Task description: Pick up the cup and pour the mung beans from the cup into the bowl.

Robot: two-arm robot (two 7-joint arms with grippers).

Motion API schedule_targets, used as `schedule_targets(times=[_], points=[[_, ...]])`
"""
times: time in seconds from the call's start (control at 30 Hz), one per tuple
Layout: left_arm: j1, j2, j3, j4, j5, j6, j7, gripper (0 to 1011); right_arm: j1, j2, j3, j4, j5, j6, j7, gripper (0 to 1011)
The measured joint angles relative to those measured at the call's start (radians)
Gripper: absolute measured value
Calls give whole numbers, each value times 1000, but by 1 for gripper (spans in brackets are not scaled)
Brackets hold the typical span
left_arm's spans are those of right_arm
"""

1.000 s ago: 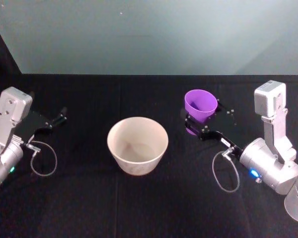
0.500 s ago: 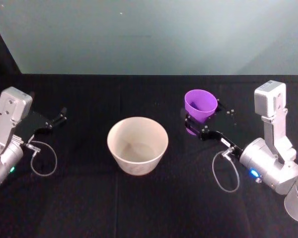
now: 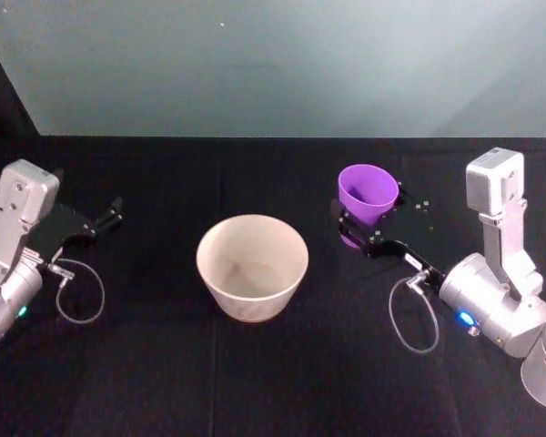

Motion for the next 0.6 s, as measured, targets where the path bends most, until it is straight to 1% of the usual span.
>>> schedule_targets(times=[0.6], points=[[0, 0, 0, 0, 0, 0, 0, 1000, 0, 0, 0, 0, 0, 0, 0, 726]])
